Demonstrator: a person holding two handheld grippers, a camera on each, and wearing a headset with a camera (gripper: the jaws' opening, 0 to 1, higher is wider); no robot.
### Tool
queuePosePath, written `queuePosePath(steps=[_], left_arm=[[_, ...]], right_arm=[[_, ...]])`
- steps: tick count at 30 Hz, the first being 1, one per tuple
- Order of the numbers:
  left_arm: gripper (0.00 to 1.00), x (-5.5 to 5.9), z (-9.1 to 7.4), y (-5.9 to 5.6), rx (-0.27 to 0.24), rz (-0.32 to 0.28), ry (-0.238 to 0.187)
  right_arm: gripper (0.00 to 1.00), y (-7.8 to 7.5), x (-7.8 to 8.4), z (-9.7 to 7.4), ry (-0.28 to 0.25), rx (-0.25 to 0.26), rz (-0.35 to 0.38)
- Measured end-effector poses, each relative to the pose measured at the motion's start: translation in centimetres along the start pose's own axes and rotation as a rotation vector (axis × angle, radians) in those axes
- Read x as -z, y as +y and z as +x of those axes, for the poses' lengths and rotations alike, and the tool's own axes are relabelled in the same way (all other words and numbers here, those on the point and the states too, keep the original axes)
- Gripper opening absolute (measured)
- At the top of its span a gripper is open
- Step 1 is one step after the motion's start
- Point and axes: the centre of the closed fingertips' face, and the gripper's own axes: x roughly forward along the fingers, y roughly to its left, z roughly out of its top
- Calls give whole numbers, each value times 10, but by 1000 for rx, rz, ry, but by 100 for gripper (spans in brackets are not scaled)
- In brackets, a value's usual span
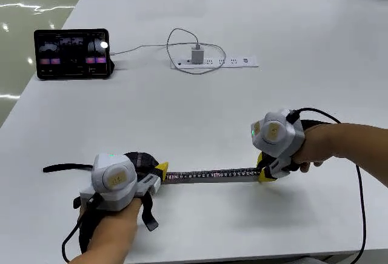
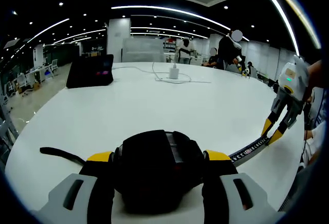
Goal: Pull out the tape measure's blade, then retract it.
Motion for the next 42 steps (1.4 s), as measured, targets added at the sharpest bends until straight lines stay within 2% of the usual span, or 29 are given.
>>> queuePosePath(steps=[4, 13, 20, 25, 31, 42], left_arm=[[66, 1, 0, 0, 1, 2, 2], [66, 2, 0, -1, 3, 11, 2], [66, 2, 0, -1, 3, 14, 0], [66, 2, 0, -1, 3, 16, 1], [66, 2, 0, -1, 3, 18, 2], [65, 2, 0, -1, 4, 21, 2]], right_arm=[[11, 0, 0, 0, -1, -1, -12], [11, 0, -2, 2, 34, 4, -18], [11, 2, -4, 2, 27, -4, -57], [11, 2, -6, 3, 21, -4, -54], [11, 2, -9, 3, -19, -3, -32], [12, 0, -13, 5, 2, -1, -26]])
